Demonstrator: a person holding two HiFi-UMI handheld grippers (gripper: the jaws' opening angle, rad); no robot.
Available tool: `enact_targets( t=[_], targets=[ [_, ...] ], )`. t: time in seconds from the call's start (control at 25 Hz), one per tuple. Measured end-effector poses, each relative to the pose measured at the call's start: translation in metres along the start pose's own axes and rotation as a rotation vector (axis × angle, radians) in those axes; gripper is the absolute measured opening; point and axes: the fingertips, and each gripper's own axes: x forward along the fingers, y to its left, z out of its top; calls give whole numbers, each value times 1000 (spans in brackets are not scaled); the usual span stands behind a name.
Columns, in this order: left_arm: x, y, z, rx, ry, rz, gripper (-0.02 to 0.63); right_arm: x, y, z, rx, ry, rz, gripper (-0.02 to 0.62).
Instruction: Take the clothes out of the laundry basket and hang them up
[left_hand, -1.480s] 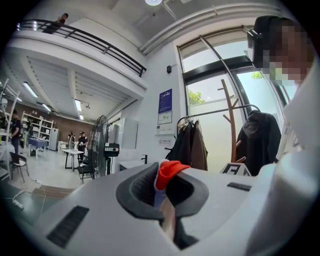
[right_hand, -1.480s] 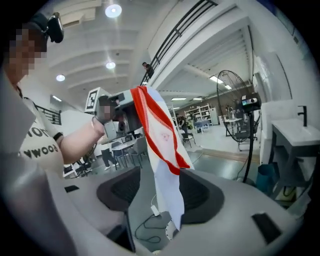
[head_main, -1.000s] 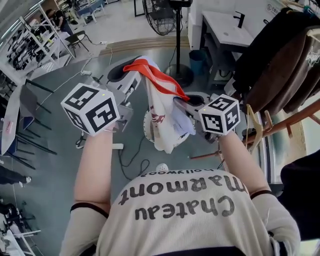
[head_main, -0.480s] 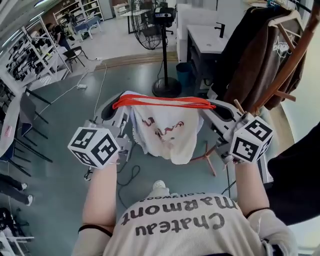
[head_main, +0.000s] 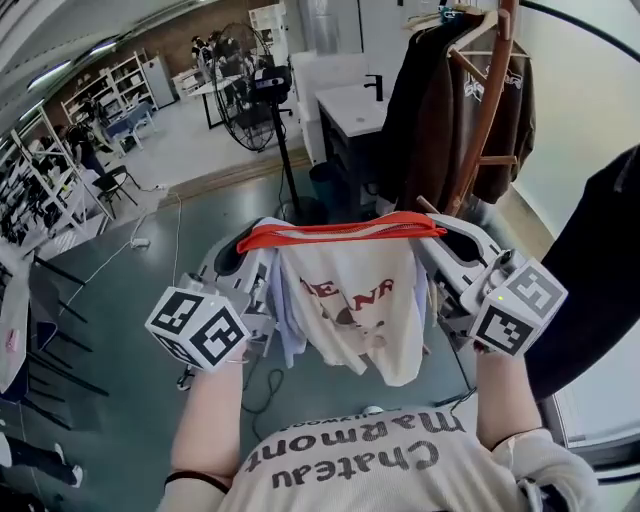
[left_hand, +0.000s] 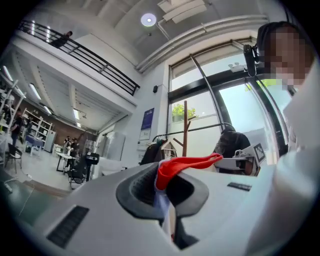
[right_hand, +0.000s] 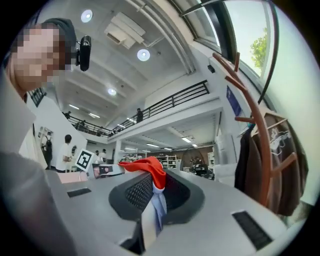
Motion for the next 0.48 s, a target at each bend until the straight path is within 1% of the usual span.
enact_targets(
  t=[0.16,0.28,0.36,0.48],
  targets=[
    [1,-37,-7,26,26,-108,14,-38,-2,2,2,6,-156,51],
    [6,-59,-18,13,39,-167,14,-65,-3,4,-17,14,-259,51],
    [13,-74,-20,-2,34,-204,14,-82,-5,12,-54,9,-316,51],
    [29,-97,-13,3,24,-269,14,-104,-14,29,-139,2,-409,51]
  ],
)
